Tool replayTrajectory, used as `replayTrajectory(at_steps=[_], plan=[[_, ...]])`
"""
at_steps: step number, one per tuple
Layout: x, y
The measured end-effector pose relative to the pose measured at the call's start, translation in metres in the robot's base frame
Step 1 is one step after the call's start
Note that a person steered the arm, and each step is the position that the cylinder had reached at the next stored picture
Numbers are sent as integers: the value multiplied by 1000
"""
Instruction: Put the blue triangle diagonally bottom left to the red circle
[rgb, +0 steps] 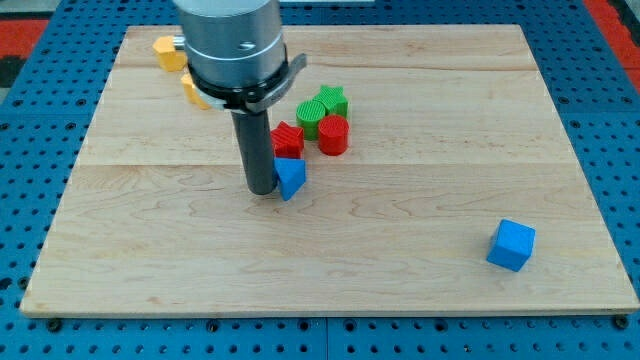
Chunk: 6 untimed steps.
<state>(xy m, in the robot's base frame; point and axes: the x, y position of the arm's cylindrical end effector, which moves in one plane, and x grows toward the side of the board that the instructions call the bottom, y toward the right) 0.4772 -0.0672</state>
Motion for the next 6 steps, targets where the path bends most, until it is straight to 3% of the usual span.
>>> replayTrajectory(at_steps=[2,4,5,6], plan=[[-19,-17],[16,141],[15,187],[-15,145]])
